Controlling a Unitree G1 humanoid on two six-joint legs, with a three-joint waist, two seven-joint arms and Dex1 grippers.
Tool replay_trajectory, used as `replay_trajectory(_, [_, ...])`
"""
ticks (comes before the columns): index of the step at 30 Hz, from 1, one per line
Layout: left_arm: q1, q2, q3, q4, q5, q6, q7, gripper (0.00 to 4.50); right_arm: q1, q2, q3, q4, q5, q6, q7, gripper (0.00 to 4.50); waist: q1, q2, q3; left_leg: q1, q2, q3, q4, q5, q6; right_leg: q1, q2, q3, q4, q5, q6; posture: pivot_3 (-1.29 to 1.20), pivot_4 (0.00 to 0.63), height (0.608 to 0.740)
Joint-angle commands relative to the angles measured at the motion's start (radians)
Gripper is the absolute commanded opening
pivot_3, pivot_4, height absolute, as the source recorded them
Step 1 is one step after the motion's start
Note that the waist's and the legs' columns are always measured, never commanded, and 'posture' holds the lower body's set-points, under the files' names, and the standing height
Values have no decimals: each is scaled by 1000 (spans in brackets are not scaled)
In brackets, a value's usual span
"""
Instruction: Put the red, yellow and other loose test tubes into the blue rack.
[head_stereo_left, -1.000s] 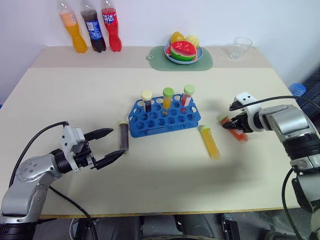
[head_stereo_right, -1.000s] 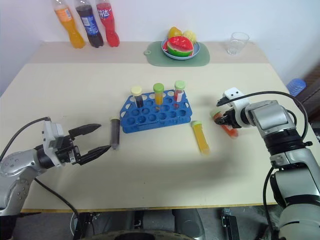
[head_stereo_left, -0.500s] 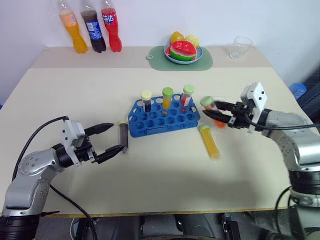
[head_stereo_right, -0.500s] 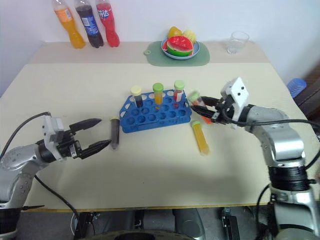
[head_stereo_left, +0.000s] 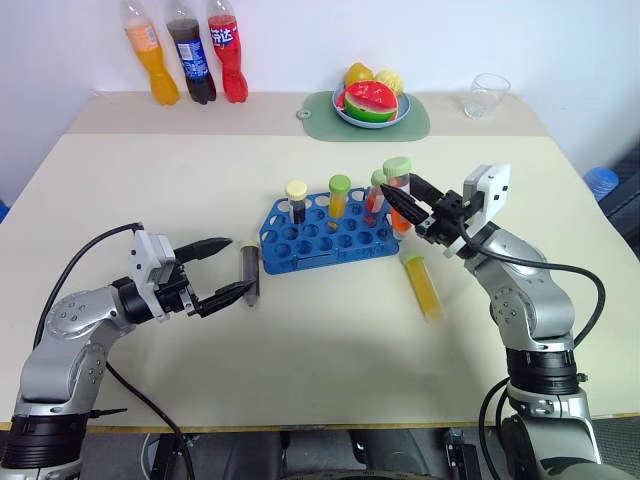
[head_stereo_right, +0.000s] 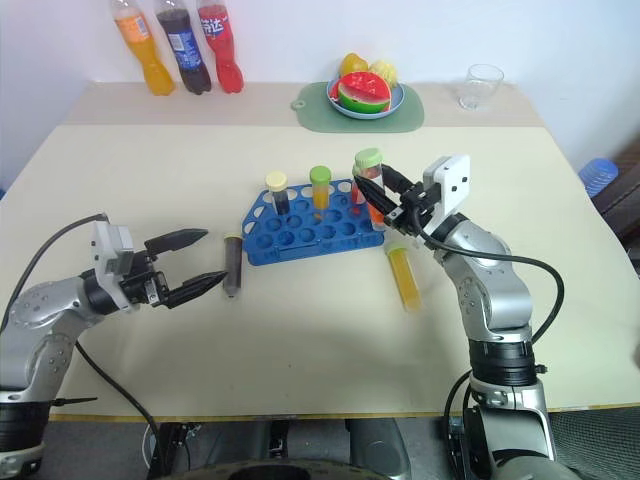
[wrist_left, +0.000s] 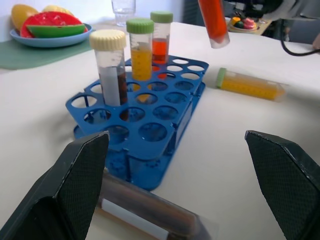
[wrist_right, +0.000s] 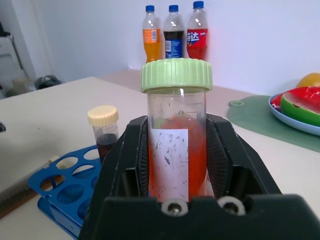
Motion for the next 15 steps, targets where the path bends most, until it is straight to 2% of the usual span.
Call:
replay_trajectory(1, [-18, 9, 8, -5, 6, -16, -9, 4500, -5, -6, -4, -17, 6, -27, 3, 1388, -1, 0, 0, 0, 0, 0, 0, 0, 0, 0, 0, 0, 0, 0, 0, 0, 150, 740])
replay_trajectory(3, [-19, 7, 8, -6, 6, -15, -9, 4500, -8, -4, -5, -7, -3, -43, -1, 963, -1, 0, 0, 0, 0, 0, 0, 0, 0, 0, 0, 0, 1, 0, 0, 0, 150, 740])
replay_trajectory(7, [-15, 5, 11, -7, 8, -15, -5, 4500, -25, 24, -9, 25, -13, -98, -20, 963, -2, 0, 0, 0, 0, 0, 0, 0, 0, 0, 0, 0, 1, 0, 0, 0, 150, 740])
replay_trajectory(15, [3, -6, 22, -16, 9, -19, 18, 4500, -62, 164, 12, 184, -47, -304, -54, 963, -4, 0, 0, 1, 0, 0, 0, 0, 0, -1, 1, 0, 4, 0, 0, 0, 150, 740])
